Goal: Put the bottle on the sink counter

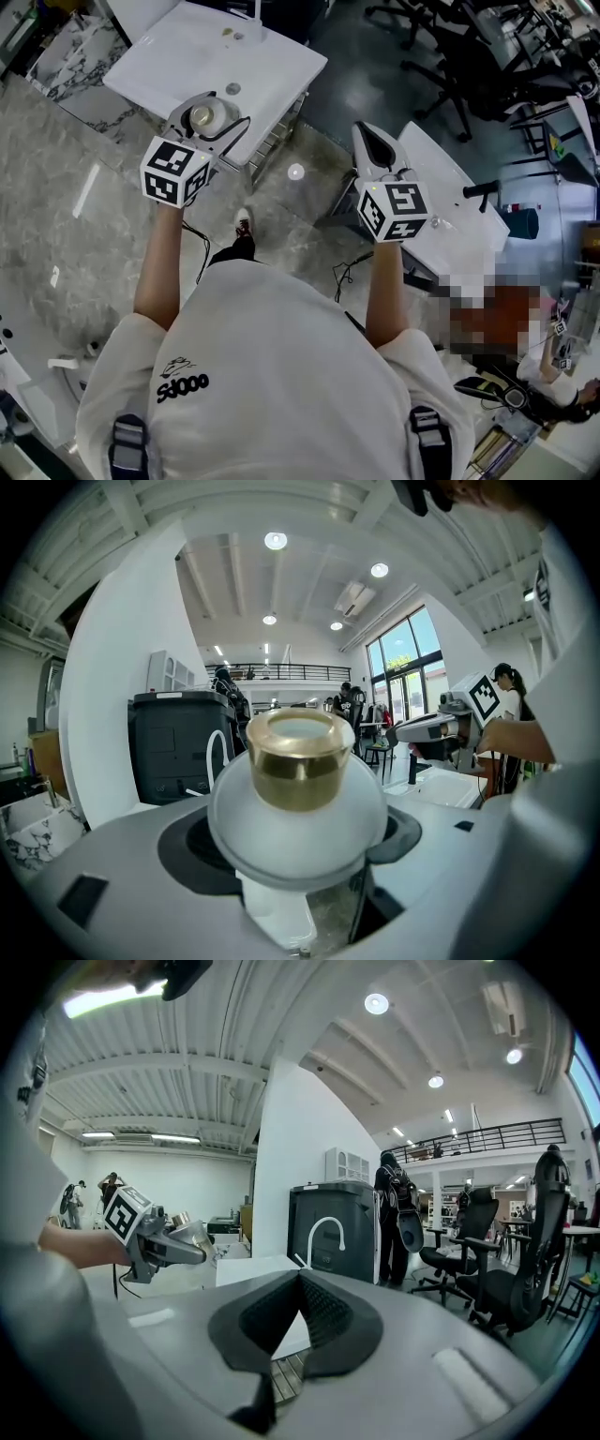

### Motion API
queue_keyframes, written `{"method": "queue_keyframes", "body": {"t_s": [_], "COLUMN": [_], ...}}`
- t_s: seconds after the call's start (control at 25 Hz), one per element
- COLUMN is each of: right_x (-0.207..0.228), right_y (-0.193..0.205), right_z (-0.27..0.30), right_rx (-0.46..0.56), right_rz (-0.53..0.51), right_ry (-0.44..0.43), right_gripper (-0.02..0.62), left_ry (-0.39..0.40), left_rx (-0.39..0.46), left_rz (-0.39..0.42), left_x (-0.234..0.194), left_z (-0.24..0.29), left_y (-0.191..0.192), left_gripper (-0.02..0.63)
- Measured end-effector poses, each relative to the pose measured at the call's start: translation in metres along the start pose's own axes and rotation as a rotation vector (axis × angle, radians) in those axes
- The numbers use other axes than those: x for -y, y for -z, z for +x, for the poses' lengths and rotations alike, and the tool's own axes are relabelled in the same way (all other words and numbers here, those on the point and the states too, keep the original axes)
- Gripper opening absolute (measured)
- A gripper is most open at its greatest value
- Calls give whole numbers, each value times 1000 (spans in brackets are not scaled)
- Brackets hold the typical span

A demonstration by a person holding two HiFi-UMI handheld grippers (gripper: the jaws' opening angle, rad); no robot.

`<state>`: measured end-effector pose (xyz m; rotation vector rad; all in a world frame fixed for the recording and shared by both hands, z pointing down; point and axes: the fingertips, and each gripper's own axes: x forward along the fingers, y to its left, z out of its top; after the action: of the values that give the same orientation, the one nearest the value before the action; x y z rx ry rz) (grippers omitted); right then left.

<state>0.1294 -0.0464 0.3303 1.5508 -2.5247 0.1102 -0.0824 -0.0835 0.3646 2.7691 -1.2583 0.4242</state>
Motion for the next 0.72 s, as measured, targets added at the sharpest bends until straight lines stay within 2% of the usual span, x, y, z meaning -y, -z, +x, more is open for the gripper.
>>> {"method": "queue_keyframes", "body": {"t_s": [0.72], "right_x": [23], "right_y": [-2], "right_z": [100], "right_rx": [-81], "right_rz": [32], "right_ry": [111], "right_gripper": [11], "left_ry": [115], "left_rx": [-35], "left_rz": [-25], "left_x": [-87], "left_z": [71], "left_y": [12], "left_gripper": [341]}}
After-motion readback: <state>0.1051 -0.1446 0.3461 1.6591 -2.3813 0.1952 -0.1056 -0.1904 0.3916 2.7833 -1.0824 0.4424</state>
